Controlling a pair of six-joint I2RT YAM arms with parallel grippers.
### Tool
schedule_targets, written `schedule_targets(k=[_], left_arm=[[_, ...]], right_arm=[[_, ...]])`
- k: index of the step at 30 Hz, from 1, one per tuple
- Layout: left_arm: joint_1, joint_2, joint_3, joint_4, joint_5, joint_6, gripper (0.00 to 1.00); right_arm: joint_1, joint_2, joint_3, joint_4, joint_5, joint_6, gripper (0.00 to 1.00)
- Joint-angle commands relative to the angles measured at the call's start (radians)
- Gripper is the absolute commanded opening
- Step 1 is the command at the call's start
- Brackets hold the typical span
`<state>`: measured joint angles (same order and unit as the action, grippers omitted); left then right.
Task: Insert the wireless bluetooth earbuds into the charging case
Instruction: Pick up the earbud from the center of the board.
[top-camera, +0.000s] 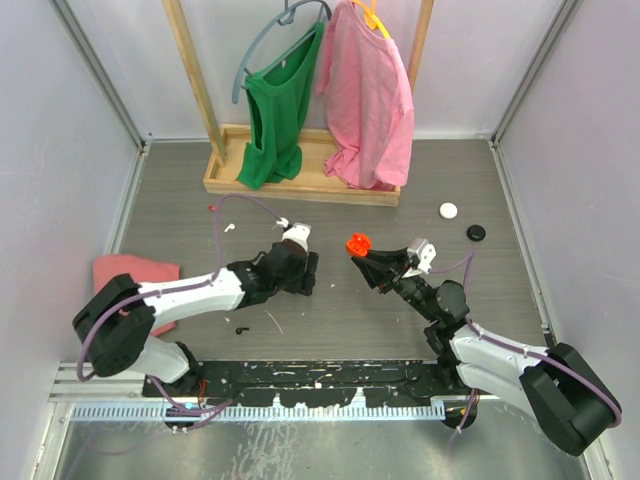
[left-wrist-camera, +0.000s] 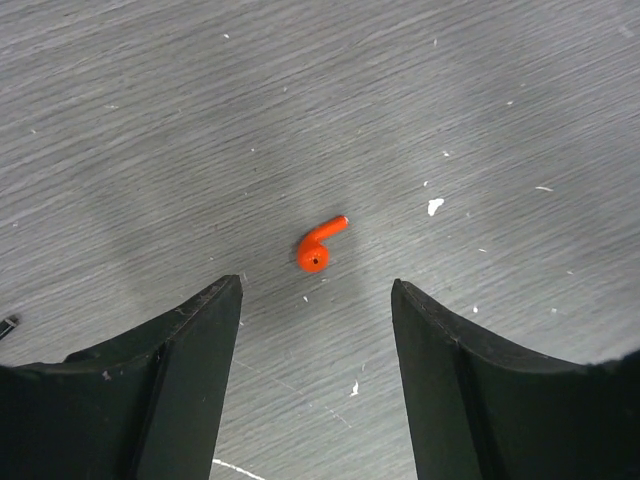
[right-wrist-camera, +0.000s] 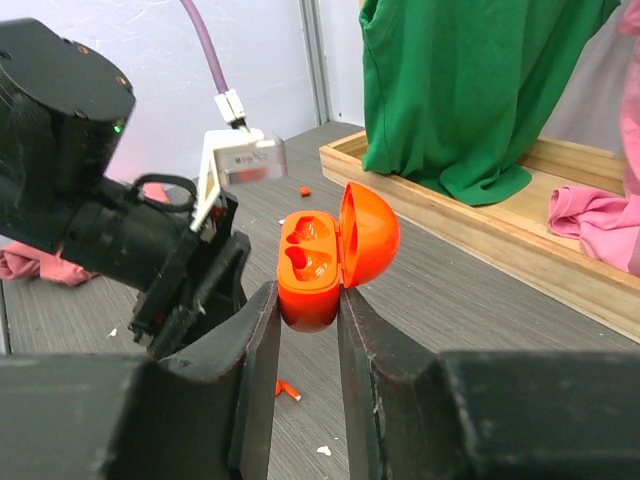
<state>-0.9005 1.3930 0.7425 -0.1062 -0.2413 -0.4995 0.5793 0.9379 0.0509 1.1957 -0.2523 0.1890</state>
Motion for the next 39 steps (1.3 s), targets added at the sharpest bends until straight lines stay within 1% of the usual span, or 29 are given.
schedule_targets(k=[1,7,16,21,26,32,36,39], left_arm=[[-0.040,0.087,0.083,-0.049,-0.103,0.041,0.63],[-0.055,0.184,0.142,-0.106,-0.141,0.064,0.62],[-0.058,0.240,0.160,-0.130,-0.170,0.093,0.62],[-0.057,0.270,0.182,-0.155,-0.237,0.120,0.61],[-0.044,0.269,0.190,-0.188,-0.301,0.154,0.60],[0.015,0.243,0.169,-0.172,-0.307,0.187,0.60],[0.040,0.226,0.180,-0.170,-0.279,0.188,0.60],[0.041,0.193,0.202,-0.203,-0.238,0.147,0.60]], right_arm=[[-0.004,-0.003,-0.001,0.074,0.025,-0.009,0.01],[-0.004,0.004,0.004,0.069,0.019,-0.007,0.01],[-0.004,-0.007,0.009,0.046,0.018,-0.009,0.01],[-0.004,-0.005,0.012,0.041,0.013,-0.009,0.01],[-0.004,-0.010,0.012,0.036,0.010,-0.010,0.01],[-0.004,-0.010,0.015,0.033,0.002,-0.006,0.01],[-0.004,-0.005,0.018,0.033,0.002,-0.005,0.01],[-0.004,-0.004,0.017,0.033,0.003,-0.004,0.01]])
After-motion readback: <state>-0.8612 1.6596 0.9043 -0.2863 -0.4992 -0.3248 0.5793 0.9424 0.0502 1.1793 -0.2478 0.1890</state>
